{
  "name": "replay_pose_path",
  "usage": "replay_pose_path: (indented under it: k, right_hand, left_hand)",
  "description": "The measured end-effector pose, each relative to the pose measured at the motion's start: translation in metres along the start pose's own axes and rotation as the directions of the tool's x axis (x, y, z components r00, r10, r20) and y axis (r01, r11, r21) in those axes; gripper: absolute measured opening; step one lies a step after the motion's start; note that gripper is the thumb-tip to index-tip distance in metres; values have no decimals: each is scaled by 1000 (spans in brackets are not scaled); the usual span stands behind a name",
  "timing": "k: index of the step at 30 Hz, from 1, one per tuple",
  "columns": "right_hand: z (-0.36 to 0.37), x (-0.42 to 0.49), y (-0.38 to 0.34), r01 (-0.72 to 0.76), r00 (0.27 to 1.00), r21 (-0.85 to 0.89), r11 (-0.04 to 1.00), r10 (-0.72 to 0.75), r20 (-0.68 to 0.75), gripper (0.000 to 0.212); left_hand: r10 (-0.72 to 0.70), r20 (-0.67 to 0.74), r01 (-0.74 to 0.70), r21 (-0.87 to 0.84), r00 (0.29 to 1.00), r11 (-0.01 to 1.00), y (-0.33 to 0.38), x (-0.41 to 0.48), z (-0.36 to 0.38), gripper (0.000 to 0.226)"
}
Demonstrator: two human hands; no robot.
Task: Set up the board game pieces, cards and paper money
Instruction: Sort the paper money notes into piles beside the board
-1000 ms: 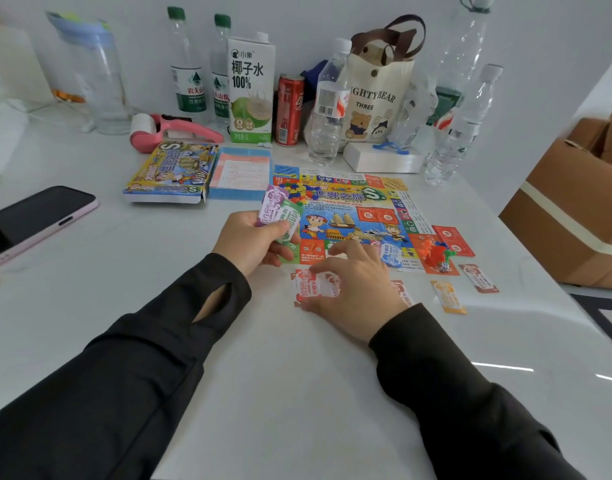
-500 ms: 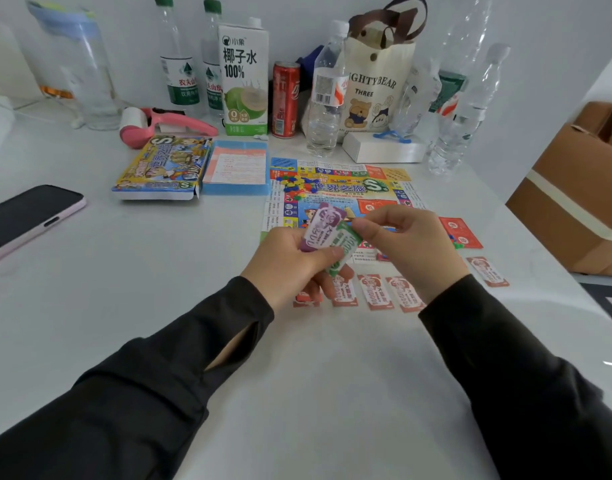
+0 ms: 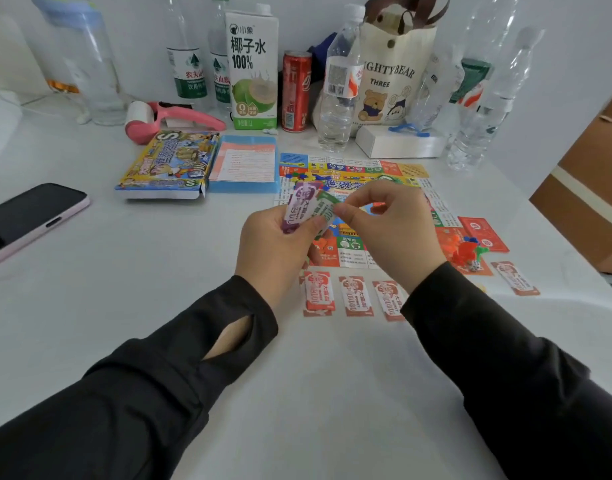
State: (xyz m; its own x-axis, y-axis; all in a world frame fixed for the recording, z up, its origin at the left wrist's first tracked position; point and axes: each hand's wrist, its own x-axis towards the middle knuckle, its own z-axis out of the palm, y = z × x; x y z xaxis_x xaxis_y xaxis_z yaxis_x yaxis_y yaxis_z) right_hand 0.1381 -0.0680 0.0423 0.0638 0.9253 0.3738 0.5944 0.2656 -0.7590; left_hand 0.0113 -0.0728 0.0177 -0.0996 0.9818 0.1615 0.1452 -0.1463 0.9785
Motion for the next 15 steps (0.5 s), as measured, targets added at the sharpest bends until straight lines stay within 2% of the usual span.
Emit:
replay_pose_path:
  k: [4,6,8,11,15]
  right_hand:
    - [4,-3,6,35,999,-33,999,-35,-13,10]
    - [4,-8,11,74,996,-108,991,-68,63,8]
    - [4,-13,17,148,973,-250,957,-95,211,2]
    - [5,-18,20,230,915,-399,888,-57,400,23]
    - [7,-19,10,276,871,-508,816,12,492,38]
  left_hand:
    - [16,-29,-16,25,999,1000,-4,8,-3,17]
    - [19,-43,-17,37,999,999,-6,13,-6,18]
    - [4,-54,-3,30,999,1000,-8,16,-8,21]
    - [-7,-46,7,8,999,1000,-10,16,-8,23]
    - [-24,-38,24,-13,999,1000,-10,16,-7,23]
